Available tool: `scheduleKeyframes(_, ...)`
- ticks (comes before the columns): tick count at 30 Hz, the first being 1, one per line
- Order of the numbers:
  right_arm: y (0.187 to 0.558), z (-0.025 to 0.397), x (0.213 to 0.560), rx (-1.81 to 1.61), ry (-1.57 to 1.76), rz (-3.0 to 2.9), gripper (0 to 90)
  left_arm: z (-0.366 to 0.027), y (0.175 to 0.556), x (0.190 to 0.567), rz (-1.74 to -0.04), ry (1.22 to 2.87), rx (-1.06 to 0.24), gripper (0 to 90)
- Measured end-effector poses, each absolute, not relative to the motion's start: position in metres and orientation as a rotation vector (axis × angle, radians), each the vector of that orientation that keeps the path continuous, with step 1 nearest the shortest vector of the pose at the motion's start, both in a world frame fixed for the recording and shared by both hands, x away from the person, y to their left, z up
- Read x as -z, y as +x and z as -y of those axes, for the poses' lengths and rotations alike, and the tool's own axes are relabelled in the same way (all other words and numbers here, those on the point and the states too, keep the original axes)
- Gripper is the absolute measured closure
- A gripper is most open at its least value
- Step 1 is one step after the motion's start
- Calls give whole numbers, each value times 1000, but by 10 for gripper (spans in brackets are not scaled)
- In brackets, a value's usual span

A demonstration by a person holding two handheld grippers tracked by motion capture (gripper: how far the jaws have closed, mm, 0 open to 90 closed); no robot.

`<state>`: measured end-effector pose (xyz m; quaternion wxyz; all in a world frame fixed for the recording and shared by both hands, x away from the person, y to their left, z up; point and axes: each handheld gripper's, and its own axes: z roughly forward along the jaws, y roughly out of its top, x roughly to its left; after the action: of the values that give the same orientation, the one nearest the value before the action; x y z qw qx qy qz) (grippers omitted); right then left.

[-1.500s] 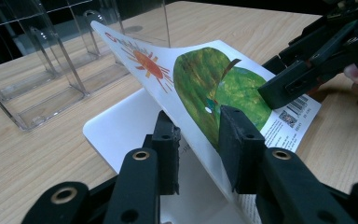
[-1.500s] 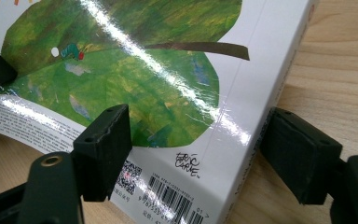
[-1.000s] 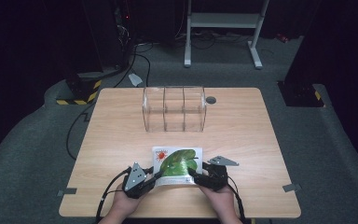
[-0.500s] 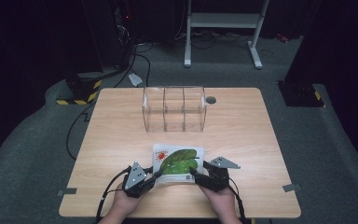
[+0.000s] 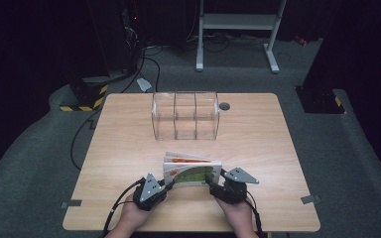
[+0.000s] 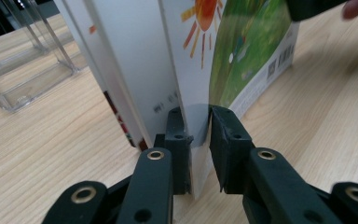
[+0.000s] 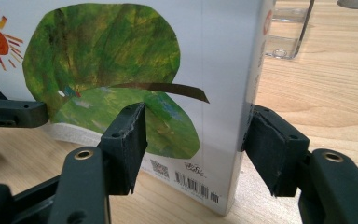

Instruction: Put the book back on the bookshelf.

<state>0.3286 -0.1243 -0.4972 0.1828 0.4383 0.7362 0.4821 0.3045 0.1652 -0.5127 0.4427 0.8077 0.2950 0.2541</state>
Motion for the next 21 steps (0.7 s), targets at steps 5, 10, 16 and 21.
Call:
scheduleKeyframes(5, 323, 128, 498, -1375, 1204, -2095, 379, -165, 305, 516, -722, 2036, -618, 760)
scheduleKeyframes(10, 319, 130, 498, -1375, 1164, -2103, 356, -166, 303, 516, -712, 2046, -609, 748)
scheduleKeyframes(16, 319, 130, 498, -1378, 1125, -2123, 291, -169, 303, 515, -724, 2035, -606, 697)
scheduleKeyframes(21, 321, 133, 496, -1398, 1127, -2124, 267, -173, 304, 514, -752, 2020, -594, 597)
